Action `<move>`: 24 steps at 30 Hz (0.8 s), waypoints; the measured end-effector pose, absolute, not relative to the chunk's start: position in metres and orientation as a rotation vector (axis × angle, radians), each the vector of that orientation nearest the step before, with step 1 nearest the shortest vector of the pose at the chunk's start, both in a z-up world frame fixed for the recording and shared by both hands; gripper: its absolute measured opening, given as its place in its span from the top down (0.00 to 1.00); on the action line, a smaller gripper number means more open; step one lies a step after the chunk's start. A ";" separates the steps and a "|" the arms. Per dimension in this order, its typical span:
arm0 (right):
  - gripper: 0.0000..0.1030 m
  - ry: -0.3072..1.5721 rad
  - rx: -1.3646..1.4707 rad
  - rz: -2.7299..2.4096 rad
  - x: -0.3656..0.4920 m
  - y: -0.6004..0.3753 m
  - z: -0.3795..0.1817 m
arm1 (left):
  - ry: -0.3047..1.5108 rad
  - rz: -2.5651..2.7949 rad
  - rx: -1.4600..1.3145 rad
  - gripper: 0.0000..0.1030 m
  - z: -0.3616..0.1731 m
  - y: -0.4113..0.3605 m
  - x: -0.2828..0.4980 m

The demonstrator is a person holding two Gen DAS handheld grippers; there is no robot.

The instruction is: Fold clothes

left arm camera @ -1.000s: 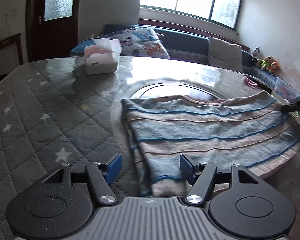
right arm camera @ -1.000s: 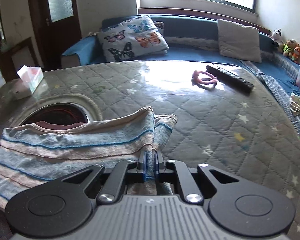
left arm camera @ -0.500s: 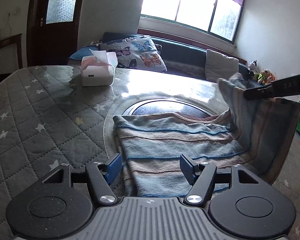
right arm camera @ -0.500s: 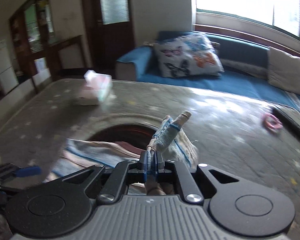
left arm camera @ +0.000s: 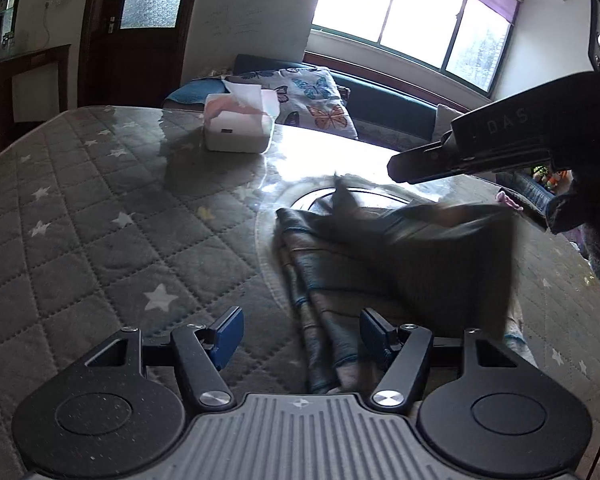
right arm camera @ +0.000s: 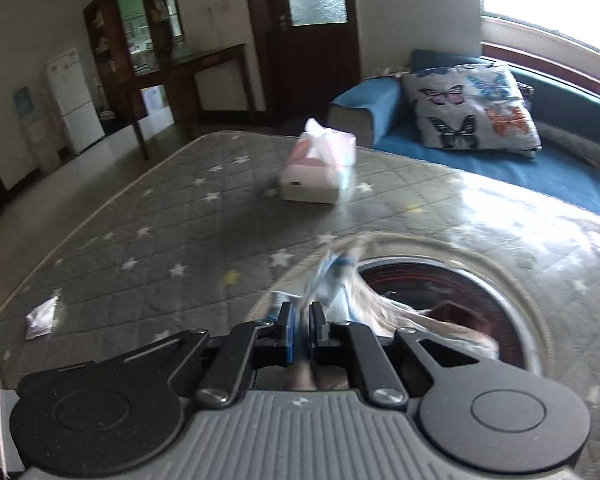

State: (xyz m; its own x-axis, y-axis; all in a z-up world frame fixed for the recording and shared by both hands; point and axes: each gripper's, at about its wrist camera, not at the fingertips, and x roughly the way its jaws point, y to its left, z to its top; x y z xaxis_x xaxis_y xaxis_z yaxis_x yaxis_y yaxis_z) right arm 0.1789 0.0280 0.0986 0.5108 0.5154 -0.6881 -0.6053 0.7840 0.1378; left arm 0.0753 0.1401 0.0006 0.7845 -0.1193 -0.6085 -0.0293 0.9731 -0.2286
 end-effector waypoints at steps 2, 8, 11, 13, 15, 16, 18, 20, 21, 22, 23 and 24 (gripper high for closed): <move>0.89 0.778 -0.136 0.694 0.175 0.030 0.099 | 0.673 -0.042 -0.237 0.35 -0.001 0.144 0.074; 0.67 0.776 -0.193 0.677 0.172 0.021 0.100 | 0.672 -0.015 -0.248 0.34 -0.003 0.154 0.069; 0.56 0.789 -0.237 0.671 0.172 0.011 0.096 | 0.664 0.023 -0.258 0.33 -0.002 0.165 0.066; 0.52 0.797 -0.284 0.683 0.168 0.007 0.091 | 0.657 0.053 -0.272 0.33 0.000 0.173 0.063; 0.48 0.799 -0.335 0.694 0.161 0.006 0.085 | 0.646 0.078 -0.282 0.33 0.003 0.181 0.061; 0.46 0.800 -0.373 0.704 0.155 0.006 0.081 | 0.638 0.088 -0.285 0.32 0.006 0.184 0.060; 0.43 0.789 -0.433 0.718 0.143 0.006 0.072 | 0.625 0.103 -0.288 0.28 0.010 0.189 0.058; 0.41 0.774 -0.485 0.728 0.132 0.008 0.064 | 0.614 0.110 -0.286 0.24 0.015 0.191 0.056; 0.40 0.768 -0.493 0.739 0.127 0.010 0.061 | 0.610 0.106 -0.285 0.22 0.017 0.190 0.057; 0.40 0.763 -0.499 0.752 0.123 0.012 0.058 | 0.607 0.103 -0.284 0.20 0.018 0.189 0.057; 0.39 0.757 -0.505 0.764 0.118 0.015 0.055 | 0.604 0.099 -0.282 0.19 0.020 0.188 0.058; 0.38 0.751 -0.511 0.776 0.114 0.017 0.051 | 0.601 0.091 -0.281 0.17 0.021 0.185 0.059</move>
State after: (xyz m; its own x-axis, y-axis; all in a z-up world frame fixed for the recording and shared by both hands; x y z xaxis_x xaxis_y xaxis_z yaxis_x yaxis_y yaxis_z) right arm 0.1138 0.0174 0.0514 0.4830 0.4338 -0.7606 -0.7743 0.6172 -0.1398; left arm 0.0593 0.1848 0.0214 0.8219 0.0033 -0.5697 -0.1659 0.9580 -0.2338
